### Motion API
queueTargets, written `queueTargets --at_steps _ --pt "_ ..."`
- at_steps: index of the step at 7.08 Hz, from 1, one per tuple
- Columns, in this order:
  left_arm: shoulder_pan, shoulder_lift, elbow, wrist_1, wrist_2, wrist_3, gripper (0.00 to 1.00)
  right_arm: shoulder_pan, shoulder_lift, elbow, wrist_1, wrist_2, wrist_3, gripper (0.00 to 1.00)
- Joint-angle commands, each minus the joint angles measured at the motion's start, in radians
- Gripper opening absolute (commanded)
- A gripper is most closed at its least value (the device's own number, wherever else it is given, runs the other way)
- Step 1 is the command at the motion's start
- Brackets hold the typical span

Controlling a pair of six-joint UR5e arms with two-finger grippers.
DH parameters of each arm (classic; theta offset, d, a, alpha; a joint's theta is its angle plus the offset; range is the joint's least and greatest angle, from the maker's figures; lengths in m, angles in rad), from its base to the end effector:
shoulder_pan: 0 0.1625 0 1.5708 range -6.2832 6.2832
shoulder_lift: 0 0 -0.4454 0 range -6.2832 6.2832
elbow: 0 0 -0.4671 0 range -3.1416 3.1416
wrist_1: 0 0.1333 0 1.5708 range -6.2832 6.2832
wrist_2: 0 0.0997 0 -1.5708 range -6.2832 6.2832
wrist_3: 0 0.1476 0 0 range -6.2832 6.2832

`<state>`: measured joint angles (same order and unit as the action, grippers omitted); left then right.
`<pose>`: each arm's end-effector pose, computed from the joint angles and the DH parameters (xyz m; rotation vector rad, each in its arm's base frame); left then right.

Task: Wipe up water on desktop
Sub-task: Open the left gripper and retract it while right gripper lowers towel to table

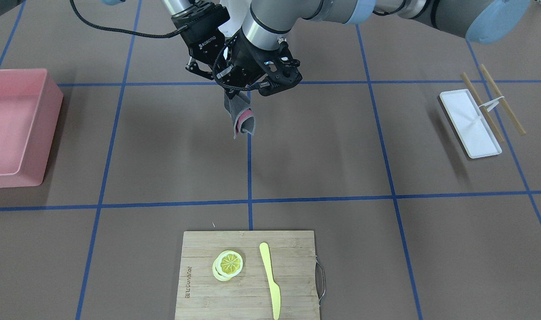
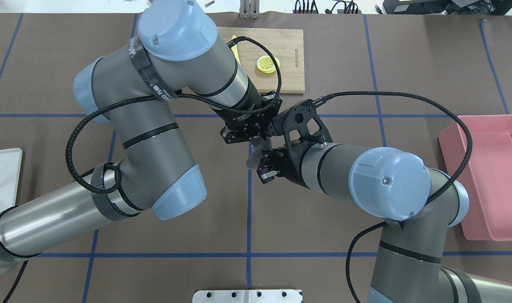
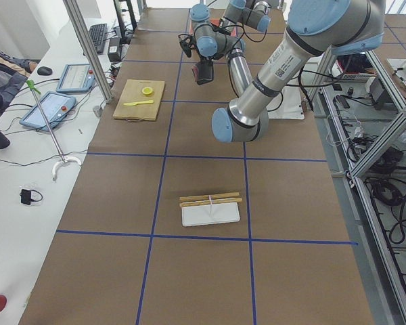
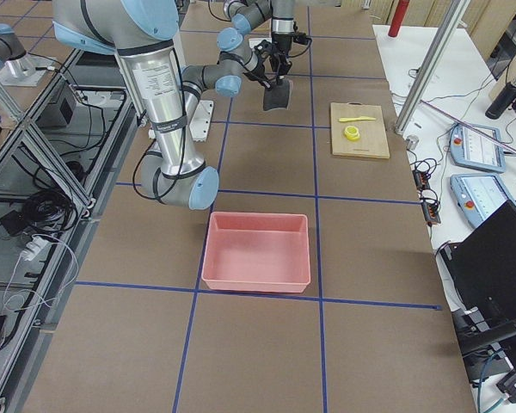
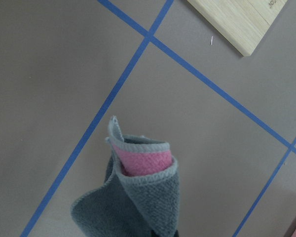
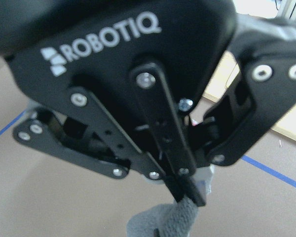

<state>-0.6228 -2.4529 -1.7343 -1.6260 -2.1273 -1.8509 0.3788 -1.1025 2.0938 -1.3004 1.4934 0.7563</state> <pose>0.5647 -0.4737 0.0093 -0.3109 1.1485 -0.4896 -0.5293 -0.3664 0.1189 0.7678 -1.0108 -0.3272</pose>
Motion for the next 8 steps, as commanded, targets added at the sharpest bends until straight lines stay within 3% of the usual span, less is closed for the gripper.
queueTargets --at_steps 1,2,3,5,7,8 --pt "0.000 0.011 -0.021 0.000 0.001 0.007 0.30 0.002 -0.002 0.012 0.000 0.005 0.032 0.00" --pt "-0.003 0.012 -0.025 0.002 0.003 0.016 0.71 0.003 -0.002 0.012 -0.002 0.004 0.050 0.00" --pt "-0.043 0.020 -0.040 0.005 0.003 0.016 0.94 -0.004 0.000 0.005 -0.003 0.005 0.192 0.00" --pt "-0.217 0.224 -0.201 0.002 -0.049 0.057 0.97 -0.047 0.047 -0.108 -0.008 0.005 0.352 0.00" --pt "-0.370 0.334 -0.220 0.005 -0.214 0.256 0.97 -0.098 0.123 -0.260 -0.008 0.008 0.463 0.00" --pt "-0.417 0.371 -0.223 0.006 -0.226 0.316 0.97 -0.100 0.104 -0.270 -0.017 0.059 0.503 0.00"
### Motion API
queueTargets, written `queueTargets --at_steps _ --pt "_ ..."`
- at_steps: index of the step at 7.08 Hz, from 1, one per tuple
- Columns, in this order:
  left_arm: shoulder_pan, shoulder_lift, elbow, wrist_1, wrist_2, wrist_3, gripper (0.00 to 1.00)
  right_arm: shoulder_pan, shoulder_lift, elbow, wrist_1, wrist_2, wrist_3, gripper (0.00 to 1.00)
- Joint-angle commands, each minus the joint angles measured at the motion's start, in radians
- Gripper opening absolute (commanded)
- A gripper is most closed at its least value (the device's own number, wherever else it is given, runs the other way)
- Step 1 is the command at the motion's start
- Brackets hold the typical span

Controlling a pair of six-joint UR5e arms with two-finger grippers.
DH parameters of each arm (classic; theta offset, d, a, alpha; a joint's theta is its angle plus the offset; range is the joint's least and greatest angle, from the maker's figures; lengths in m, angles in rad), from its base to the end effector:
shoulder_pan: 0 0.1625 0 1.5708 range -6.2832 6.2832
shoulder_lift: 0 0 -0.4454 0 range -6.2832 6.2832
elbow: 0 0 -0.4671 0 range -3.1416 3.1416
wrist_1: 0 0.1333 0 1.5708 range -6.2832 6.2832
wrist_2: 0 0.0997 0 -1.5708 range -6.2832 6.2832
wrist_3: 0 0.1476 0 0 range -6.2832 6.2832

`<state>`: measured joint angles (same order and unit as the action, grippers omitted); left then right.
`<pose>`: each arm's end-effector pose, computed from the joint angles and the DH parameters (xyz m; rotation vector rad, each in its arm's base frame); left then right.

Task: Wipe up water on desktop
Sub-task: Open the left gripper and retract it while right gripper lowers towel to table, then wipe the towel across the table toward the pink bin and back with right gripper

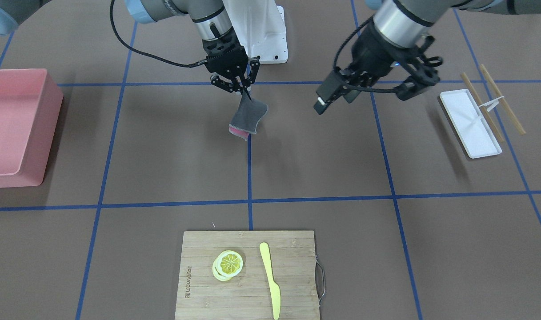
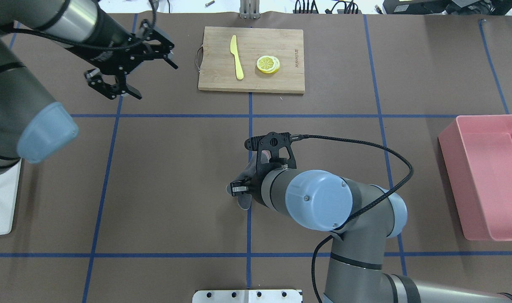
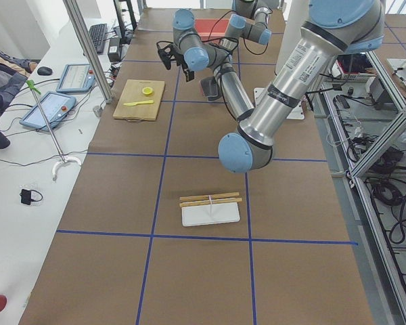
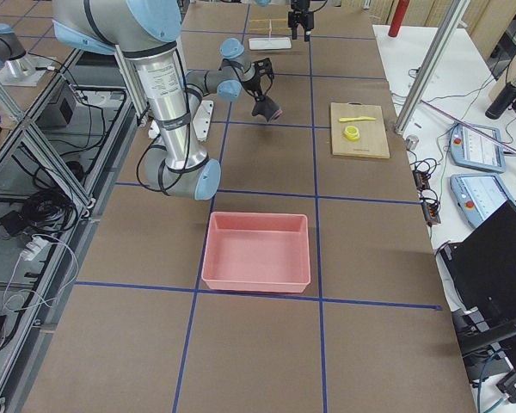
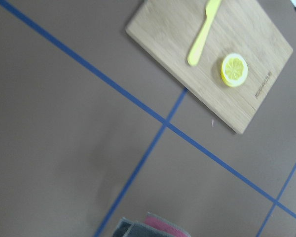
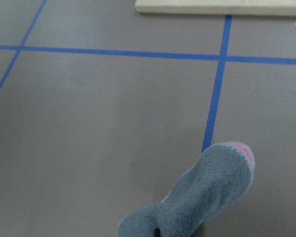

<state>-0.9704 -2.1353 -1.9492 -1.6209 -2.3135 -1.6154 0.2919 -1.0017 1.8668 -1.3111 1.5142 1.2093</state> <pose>0.3442 -0.5620 0.1367 -0.1872 1.1575 -0.5300 -0.6477 -0.3425 0.1558 0.4087 -1.0488 -0.0303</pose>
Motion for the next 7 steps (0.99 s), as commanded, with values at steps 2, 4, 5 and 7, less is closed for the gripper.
queueTargets --at_steps 2,4,5,7 --pt "-0.106 0.086 0.009 0.010 -0.037 0.162 0.97 0.089 -0.168 0.015 -0.022 0.230 0.030 0.00" --pt "-0.239 0.162 -0.008 0.088 -0.037 0.400 0.97 0.263 -0.361 0.069 -0.023 0.407 -0.127 0.00" --pt "-0.308 0.240 -0.004 0.098 -0.037 0.602 0.97 0.300 -0.485 0.122 -0.027 0.422 -0.189 0.00" --pt "-0.387 0.307 0.027 0.110 -0.026 0.870 0.97 0.387 -0.661 0.207 -0.031 0.457 -0.355 0.00"
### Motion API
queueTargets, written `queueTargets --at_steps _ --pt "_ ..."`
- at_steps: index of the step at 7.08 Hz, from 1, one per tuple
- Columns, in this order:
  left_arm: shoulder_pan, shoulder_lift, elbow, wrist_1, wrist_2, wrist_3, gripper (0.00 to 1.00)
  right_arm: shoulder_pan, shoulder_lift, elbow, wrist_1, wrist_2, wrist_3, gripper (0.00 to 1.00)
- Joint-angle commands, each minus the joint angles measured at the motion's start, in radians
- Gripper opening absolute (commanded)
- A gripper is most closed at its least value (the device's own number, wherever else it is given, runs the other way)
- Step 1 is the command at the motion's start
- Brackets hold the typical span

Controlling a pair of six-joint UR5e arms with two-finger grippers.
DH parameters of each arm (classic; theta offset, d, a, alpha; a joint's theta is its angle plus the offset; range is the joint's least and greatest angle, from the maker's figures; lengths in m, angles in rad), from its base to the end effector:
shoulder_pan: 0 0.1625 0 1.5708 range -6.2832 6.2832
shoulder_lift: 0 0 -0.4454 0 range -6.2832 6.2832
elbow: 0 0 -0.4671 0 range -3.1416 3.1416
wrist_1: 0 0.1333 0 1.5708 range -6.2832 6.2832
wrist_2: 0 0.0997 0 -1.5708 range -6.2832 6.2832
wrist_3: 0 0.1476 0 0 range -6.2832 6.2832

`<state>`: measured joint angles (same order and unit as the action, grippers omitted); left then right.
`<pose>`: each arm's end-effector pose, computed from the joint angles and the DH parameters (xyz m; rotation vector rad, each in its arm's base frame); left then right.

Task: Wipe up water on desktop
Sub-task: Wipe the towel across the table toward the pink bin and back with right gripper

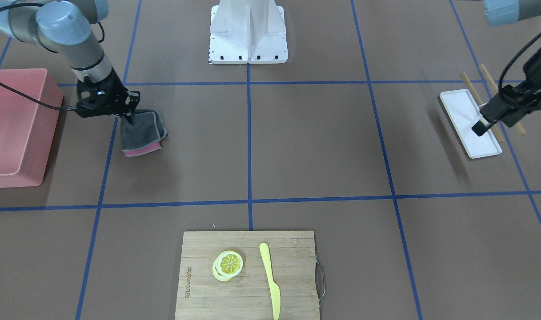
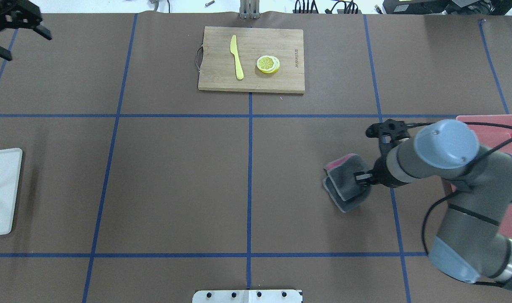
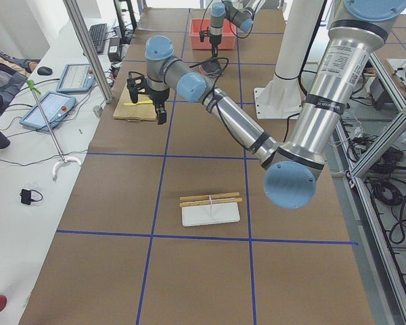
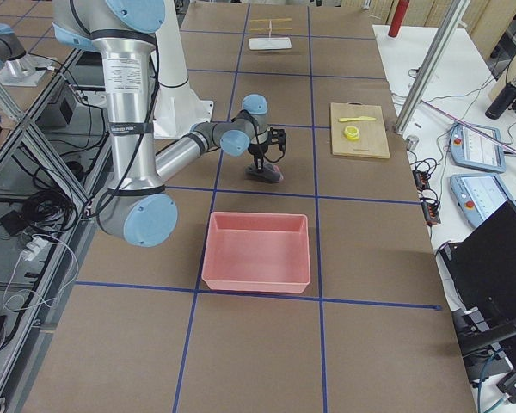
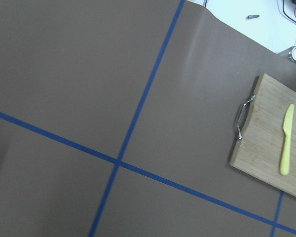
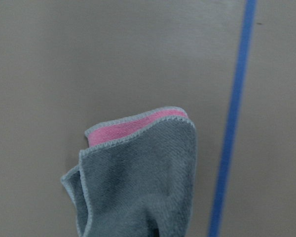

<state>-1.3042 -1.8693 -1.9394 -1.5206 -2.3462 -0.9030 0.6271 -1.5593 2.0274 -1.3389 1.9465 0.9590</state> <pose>0.1398 -0.6255 0.3275 0.0741 0.9514 -0.3487 -0.4286 -0.4083 0.4379 0.1083 -0.7721 -0.1170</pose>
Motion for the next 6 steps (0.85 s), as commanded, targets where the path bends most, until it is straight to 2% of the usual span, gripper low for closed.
queueTargets --at_steps 1,2,3,4,6 --pt "-0.090 0.080 0.019 0.010 0.008 0.253 0.97 0.013 -0.050 0.044 -0.055 0.011 -0.094 0.00" --pt "-0.111 0.111 0.020 0.010 0.008 0.339 0.97 -0.027 0.097 0.039 -0.200 0.009 -0.048 0.00" --pt "-0.113 0.111 0.023 0.010 0.008 0.345 0.97 -0.125 0.289 0.012 -0.359 -0.024 0.083 0.00" --pt "-0.115 0.111 0.029 0.010 0.011 0.348 0.97 -0.191 0.411 -0.042 -0.414 -0.085 0.134 0.00" --pt "-0.115 0.111 0.030 0.010 0.035 0.355 0.97 -0.231 0.629 -0.252 -0.340 -0.089 0.255 0.00"
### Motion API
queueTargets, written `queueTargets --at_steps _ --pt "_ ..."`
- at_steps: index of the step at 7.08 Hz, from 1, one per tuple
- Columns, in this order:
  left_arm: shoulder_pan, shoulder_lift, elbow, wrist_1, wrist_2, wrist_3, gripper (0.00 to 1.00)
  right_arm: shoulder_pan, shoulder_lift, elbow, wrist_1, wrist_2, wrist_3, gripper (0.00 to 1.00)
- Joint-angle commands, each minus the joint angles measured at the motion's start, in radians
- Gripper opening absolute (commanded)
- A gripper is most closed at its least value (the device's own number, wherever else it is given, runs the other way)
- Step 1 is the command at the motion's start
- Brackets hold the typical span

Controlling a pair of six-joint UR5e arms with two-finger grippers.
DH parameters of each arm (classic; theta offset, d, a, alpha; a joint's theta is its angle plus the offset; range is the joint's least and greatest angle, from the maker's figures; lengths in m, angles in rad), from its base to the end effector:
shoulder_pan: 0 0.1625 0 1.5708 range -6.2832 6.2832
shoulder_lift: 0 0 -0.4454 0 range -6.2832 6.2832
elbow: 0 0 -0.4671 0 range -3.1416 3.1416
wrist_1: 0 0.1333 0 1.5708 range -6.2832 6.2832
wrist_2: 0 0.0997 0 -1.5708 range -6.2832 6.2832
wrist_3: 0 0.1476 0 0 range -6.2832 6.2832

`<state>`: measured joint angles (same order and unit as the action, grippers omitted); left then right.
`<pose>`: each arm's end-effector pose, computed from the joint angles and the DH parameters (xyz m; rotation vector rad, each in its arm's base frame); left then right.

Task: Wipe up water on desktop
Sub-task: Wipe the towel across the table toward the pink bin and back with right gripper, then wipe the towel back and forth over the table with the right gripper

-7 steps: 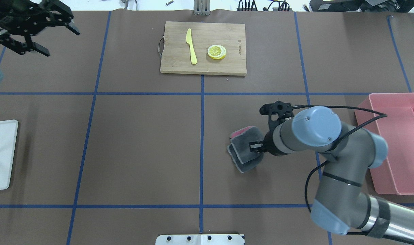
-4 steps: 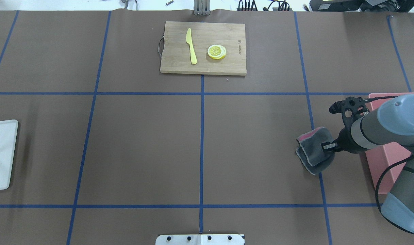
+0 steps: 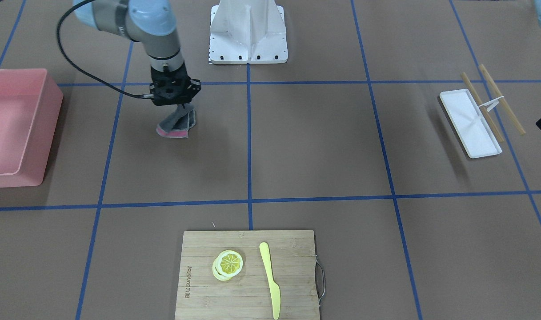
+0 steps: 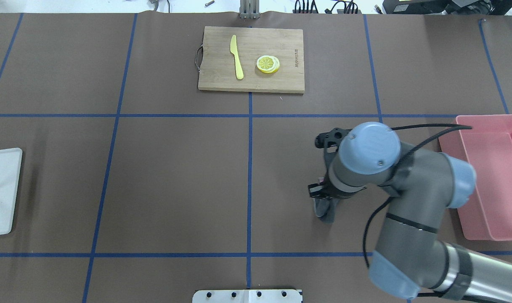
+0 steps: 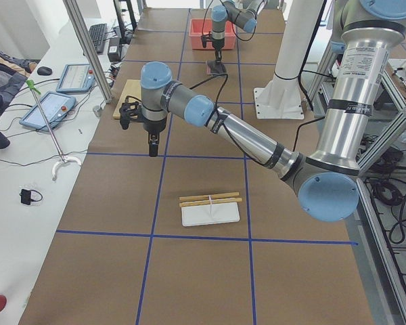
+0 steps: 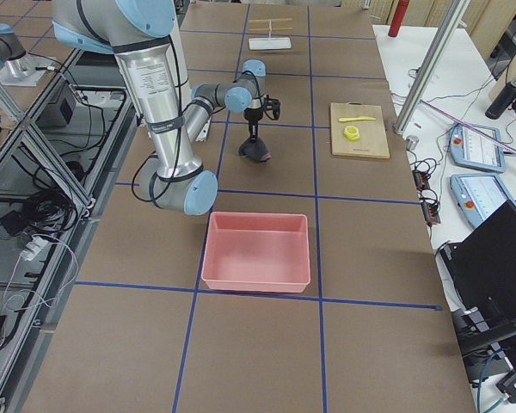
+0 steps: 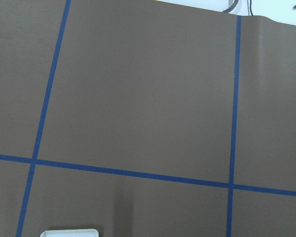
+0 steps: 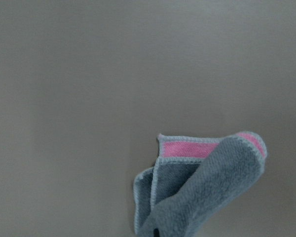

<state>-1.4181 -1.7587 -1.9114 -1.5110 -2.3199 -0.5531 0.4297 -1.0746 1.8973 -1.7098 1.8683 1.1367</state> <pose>0.0626 -0.6221 0.4159 0.1649 0.8444 -0.2000 -0.5954 -0.3719 0.2582 0.0245 -0.7359 -0.1059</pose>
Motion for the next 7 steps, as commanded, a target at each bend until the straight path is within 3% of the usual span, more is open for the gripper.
queueTargets --at_steps 1,2,3,5,6,7 --pt "-0.001 0.001 0.002 0.000 0.010 0.005 0.97 -0.054 0.215 -0.218 0.108 -0.014 0.177 0.00" --pt "-0.001 0.004 0.003 0.000 0.010 0.005 0.97 -0.060 0.275 -0.312 0.195 -0.014 0.210 0.00" --pt "-0.002 0.004 0.006 0.000 0.010 0.043 0.97 -0.052 0.259 -0.287 0.200 0.000 0.230 0.00" --pt "-0.057 0.004 0.047 0.021 0.010 0.210 0.97 0.054 -0.085 0.003 0.187 0.098 0.064 0.00" --pt "-0.065 0.002 0.043 0.038 0.010 0.228 0.97 0.139 -0.217 0.079 0.162 0.154 -0.033 0.00" --pt "-0.065 0.002 0.045 0.038 0.010 0.228 0.97 0.165 -0.288 0.101 0.160 0.153 -0.098 0.00"
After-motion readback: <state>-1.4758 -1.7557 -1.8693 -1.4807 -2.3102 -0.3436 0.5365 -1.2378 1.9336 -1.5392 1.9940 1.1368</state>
